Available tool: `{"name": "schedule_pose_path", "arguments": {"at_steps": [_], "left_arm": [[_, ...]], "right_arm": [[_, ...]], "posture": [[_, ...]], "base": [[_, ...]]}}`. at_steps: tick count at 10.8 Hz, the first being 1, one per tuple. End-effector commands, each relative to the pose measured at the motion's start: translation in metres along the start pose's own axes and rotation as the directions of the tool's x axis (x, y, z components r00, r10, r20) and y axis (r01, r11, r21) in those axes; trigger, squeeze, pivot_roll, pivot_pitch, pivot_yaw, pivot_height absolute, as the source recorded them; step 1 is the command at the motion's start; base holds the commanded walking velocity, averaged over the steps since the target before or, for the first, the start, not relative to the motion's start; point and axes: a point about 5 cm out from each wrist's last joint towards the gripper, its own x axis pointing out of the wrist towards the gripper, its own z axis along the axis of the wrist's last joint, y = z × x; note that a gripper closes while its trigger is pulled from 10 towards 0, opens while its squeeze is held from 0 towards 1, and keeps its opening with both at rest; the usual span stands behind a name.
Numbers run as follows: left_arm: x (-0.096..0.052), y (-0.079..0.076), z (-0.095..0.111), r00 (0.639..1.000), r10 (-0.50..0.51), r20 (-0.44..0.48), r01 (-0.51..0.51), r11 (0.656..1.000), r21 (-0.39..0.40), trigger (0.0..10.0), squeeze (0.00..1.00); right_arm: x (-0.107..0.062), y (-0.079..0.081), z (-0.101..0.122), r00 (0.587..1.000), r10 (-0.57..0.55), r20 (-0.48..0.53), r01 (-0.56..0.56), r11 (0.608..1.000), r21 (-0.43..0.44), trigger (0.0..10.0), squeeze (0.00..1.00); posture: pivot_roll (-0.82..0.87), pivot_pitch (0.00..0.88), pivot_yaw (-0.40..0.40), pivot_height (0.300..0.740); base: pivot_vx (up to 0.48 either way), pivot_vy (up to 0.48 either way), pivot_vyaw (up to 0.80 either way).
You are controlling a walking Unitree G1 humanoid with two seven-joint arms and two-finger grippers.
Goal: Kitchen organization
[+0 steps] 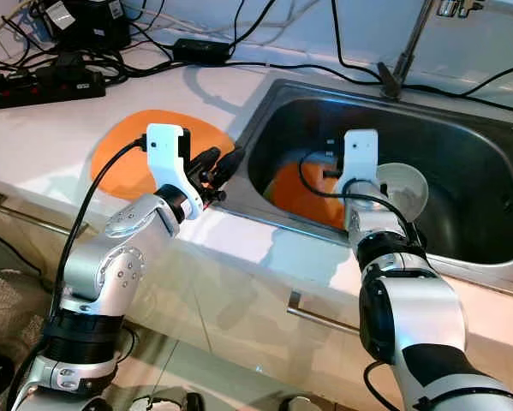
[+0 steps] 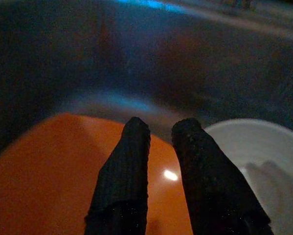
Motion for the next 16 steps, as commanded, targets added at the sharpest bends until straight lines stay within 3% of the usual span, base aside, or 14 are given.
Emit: {"name": "schedule_pose_path", "arguments": {"at_steps": [1, 3, 5, 6, 7, 8, 10, 12, 13, 15, 16], "left_arm": [[-0.001, -0.002, 0.004, 1.0, -0.004, 0.022, 0.003, 0.999, 0.033, 10.0, 0.0], [-0.006, 0.007, 0.0, 0.996, 0.063, 0.064, -0.076, 0.97, 0.23, 10.0, 0.0], [-0.012, 0.024, 0.006, 0.973, 0.163, 0.162, -0.203, 0.94, 0.274, 10.0, 0.0], [-0.015, 0.029, 0.007, 0.965, 0.176, 0.195, -0.243, 0.877, 0.415, 10.0, 0.0], [-0.016, 0.029, 0.005, 0.964, 0.171, 0.202, -0.246, 0.863, 0.441, 10.0, 0.0], [-0.017, 0.031, 0.001, 0.965, 0.184, 0.187, -0.25, 0.857, 0.45, 10.0, 0.0], [-0.019, 0.033, -0.007, 0.975, 0.19, 0.115, -0.223, 0.835, 0.503, 10.0, 0.0], [-0.027, 0.024, 0.006, 0.997, 0.047, 0.062, -0.078, 0.693, 0.717, 10.0, 0.0], [-0.033, 0.021, 0.007, 1.0, 0.029, 0.008, -0.025, 0.635, 0.772, 10.0, 0.0], [-0.039, 0.013, 0.007, 0.995, -0.025, -0.099, 0.095, 0.583, 0.807, 10.0, 0.0], [-0.046, 0.012, 0.006, 0.98, -0.047, -0.194, 0.19, 0.514, 0.836, 10.0, 0.0]], "right_arm": [[0.002, 0.003, 0.021, 0.997, 0.011, 0.081, -0.014, 0.999, 0.038, 10.0, 0.0], [-0.001, 0.006, 0.042, 0.971, 0.025, 0.239, -0.056, 0.991, 0.123, 10.0, 0.0], [-0.016, 0.01, 0.058, 0.909, 0.04, 0.416, -0.126, 0.975, 0.181, 10.0, 0.0], [-0.028, 0.014, 0.064, 0.882, 0.058, 0.468, -0.16, 0.97, 0.181, 10.0, 0.0], [-0.033, 0.014, 0.066, 0.873, 0.063, 0.484, -0.17, 0.969, 0.179, 10.0, 0.0], [-0.049, 0.015, 0.06, 0.858, 0.084, 0.507, -0.199, 0.964, 0.178, 10.0, 0.0], [-0.062, 0.024, 0.037, 0.877, 0.122, 0.465, -0.221, 0.961, 0.165, 10.0, 0.0], [-0.061, 0.05, 0.015, 0.917, 0.147, 0.371, -0.244, 0.943, 0.228, 10.0, 0.0], [-0.063, 0.06, 0.015, 0.916, 0.171, 0.362, -0.271, 0.931, 0.246, 10.0, 0.0], [-0.066, 0.078, 0.012, 0.912, 0.216, 0.347, -0.315, 0.913, 0.259, 10.0, 0.0], [-0.067, 0.082, 0.011, 0.913, 0.221, 0.342, -0.32, 0.909, 0.268, 10.0, 0.0]], "posture": [[0.14, 0.047, -0.004, 0.74], [0.13, 0.054, -0.001, 0.74], [0.11, 0.07, -0.004, 0.74], [0.09, 0.079, -0.005, 0.74], [0.09, 0.081, -0.005, 0.74], [0.07, 0.08, -0.006, 0.74], [0.06, 0.074, -0.006, 0.74], [0.1, 0.06, -0.002, 0.74], [0.11, 0.056, 0.001, 0.74], [0.12, 0.048, 0.004, 0.74], [0.14, 0.044, 0.005, 0.74]], "base": [[0.0, 0.0, 0.0], [0.0, 0.0, 0.0], [0.0, 0.0, 0.0], [0.0, 0.0, 0.0], [0.0, 0.0, 0.0], [0.0, 0.0, 0.0], [0.0, 0.0, 0.0], [0.0, 0.0, 0.0], [0.0, 0.0, 0.0], [0.0, 0.0, 0.0], [0.0, 0.0, 0.0]]}}
